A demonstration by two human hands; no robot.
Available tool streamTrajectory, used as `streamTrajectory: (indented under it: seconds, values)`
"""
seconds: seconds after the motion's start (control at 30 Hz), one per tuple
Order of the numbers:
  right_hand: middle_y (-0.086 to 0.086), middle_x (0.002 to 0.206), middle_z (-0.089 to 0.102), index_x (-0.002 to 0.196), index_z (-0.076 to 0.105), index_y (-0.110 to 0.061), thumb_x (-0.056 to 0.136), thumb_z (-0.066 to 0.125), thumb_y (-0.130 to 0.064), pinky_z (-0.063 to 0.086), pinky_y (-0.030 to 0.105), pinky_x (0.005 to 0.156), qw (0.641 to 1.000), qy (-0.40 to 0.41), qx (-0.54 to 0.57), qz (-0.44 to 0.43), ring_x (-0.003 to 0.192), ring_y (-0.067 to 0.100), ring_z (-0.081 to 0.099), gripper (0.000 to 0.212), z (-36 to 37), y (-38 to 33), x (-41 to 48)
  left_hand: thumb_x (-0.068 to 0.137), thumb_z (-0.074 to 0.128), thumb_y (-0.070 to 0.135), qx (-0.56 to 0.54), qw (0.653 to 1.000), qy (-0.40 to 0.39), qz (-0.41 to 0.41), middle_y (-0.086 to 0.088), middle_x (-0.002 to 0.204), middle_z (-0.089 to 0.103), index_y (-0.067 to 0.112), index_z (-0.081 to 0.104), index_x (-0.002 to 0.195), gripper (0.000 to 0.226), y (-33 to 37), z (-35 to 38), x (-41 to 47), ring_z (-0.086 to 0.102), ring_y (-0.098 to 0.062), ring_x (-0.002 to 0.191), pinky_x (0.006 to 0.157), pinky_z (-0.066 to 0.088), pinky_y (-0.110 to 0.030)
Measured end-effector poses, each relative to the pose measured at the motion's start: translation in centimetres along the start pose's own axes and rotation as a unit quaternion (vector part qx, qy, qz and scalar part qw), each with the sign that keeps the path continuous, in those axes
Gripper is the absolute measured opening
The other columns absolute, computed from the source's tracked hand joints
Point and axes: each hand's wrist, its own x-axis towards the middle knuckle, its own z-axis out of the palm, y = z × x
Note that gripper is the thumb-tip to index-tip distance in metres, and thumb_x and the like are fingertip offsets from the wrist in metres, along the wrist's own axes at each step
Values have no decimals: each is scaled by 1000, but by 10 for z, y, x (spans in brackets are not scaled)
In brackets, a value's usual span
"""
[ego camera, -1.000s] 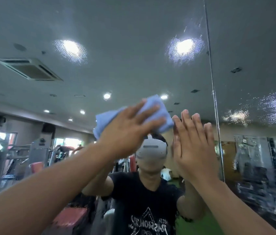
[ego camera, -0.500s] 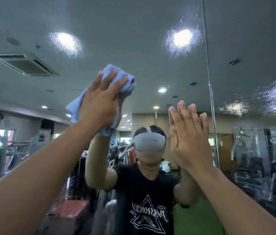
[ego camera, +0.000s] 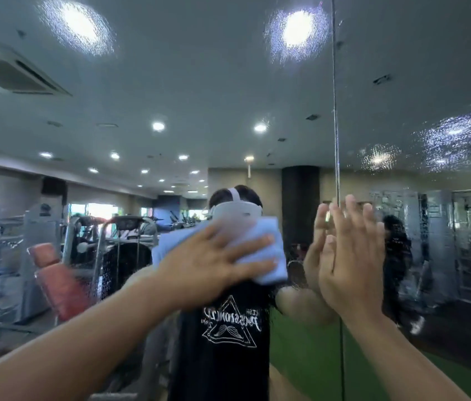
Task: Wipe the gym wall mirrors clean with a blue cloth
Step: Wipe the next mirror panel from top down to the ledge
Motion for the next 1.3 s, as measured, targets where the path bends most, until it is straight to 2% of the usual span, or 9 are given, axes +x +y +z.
streamTrajectory:
  seconds: [0.13, 0.27, 0.33, 0.6, 0.7, 0.8, 0.93, 1.2, 1.3]
  values:
    - [2, 170, 17, 160, 30, -12, 103, 29, -22, -2, 41, 129, 1000, -4, -1, 29, 159, 14, 0, 58, 0, 17, -17, 78, 64, 2, -24, 985, 77, -154, -5, 161, 36, 32, 41, 149, 81, -36, -13, 49, 32, -39, 147, 118, 26, -49]
    - [1, 169, 17, 160, 29, -14, 103, 30, -20, 1, 43, 129, 1000, -2, -2, 31, 159, 15, 2, 57, 2, 23, -30, 80, 52, 1, -65, 971, 119, -198, -10, 155, 44, 25, 54, 141, 66, -20, -12, 70, 36, -45, 143, 109, 32, -52]
    - [2, 170, 19, 160, 29, -15, 103, 30, -21, 2, 45, 129, 1000, -2, -1, 31, 159, 19, 6, 57, 4, 26, -32, 76, 50, 5, -69, 978, 112, -163, -10, 156, 43, 25, 52, 143, 70, 5, -5, 64, 36, -45, 142, 107, 39, -57]
    - [-3, 170, 13, 162, 24, -18, 103, 32, -20, -4, 37, 128, 1000, -14, 0, 13, 158, 13, 2, 59, -1, 31, -32, 104, 44, 20, -77, 990, 54, 107, -5, 156, 44, 29, 57, 141, 40, 101, 30, -6, 35, -36, 146, 115, 30, -56]
    - [-1, 170, 13, 162, 23, -19, 105, 31, -20, -6, 34, 128, 1000, -23, 4, -2, 157, 11, 0, 57, -7, 39, -36, 95, 46, 18, -50, 994, 41, 91, -5, 158, 40, 32, 50, 146, 53, 67, 21, 14, 34, -37, 146, 117, 28, -59]
    - [2, 171, 14, 163, 21, -18, 107, 32, -19, -1, 40, 129, 1000, -9, -18, -10, 159, 17, 0, 57, -9, 52, -52, 80, 60, 7, -33, 997, 63, -33, -6, 161, 35, 31, 44, 149, 75, 31, 7, 57, 30, -38, 147, 121, 21, -56]
    - [3, 170, 17, 162, 24, -17, 108, 29, -23, -1, 41, 129, 1000, -3, -17, 17, 159, 17, 2, 54, -4, 59, -64, 82, 44, 6, -27, 988, 109, -110, -10, 155, 45, 25, 56, 141, 63, 33, -1, 97, 38, -46, 142, 116, 27, -54]
    - [5, 169, 24, 160, 31, -14, 107, 29, -21, 3, 43, 129, 1000, 5, -4, 8, 158, 24, 12, 53, -4, 62, -66, 104, 48, 16, -84, 986, 65, 127, -7, 154, 47, 22, 60, 139, 38, 131, 36, 19, 37, -40, 145, 113, 34, -59]
    - [4, 169, 24, 160, 28, -15, 107, 27, -22, 4, 44, 129, 1000, 7, 0, 9, 158, 24, 13, 54, -3, 62, -67, 104, 42, 18, -85, 986, 52, 137, -4, 154, 47, 27, 58, 141, 42, 112, 32, 19, 37, -37, 145, 114, 34, -60]
